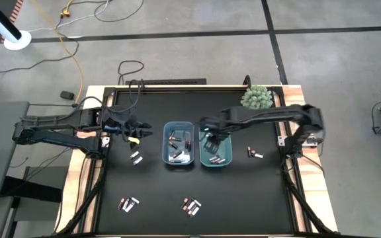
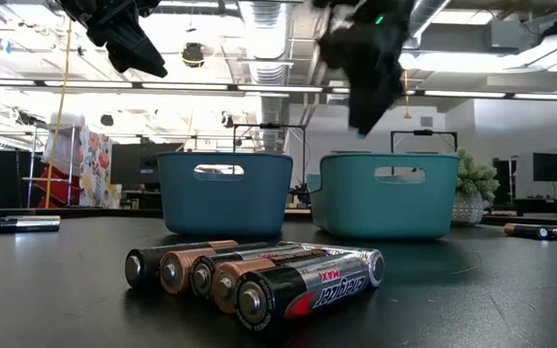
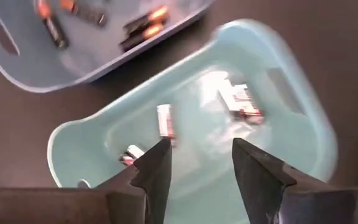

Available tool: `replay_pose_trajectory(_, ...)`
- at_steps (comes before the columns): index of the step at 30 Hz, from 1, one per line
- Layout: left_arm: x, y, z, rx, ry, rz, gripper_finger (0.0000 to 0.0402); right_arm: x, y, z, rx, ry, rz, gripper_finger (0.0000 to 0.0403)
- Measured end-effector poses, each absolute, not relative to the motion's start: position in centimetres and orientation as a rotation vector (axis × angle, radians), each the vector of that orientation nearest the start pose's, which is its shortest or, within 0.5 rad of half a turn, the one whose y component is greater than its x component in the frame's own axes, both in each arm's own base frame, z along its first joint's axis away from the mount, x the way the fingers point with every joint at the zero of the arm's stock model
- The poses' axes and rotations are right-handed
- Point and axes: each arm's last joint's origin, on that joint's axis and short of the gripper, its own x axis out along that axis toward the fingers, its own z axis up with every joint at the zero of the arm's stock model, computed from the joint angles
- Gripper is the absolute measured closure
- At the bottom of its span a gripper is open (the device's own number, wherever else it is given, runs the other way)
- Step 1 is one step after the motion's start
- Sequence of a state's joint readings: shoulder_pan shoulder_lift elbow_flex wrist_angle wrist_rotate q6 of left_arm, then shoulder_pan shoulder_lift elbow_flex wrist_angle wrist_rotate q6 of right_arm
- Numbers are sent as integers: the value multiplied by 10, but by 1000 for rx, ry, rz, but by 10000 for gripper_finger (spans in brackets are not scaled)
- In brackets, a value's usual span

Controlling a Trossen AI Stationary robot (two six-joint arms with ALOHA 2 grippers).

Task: Sort batteries
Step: Put the black battery into the blue bin

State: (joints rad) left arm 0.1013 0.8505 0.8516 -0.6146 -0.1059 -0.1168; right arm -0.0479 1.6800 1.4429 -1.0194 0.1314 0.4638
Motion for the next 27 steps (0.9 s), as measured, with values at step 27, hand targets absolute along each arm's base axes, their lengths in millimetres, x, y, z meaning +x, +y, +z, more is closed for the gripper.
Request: replay_pose_trajectory(27, 169, 20, 307, -144, 599, 247, 272, 170, -1, 209, 839, 1067, -1039, 235)
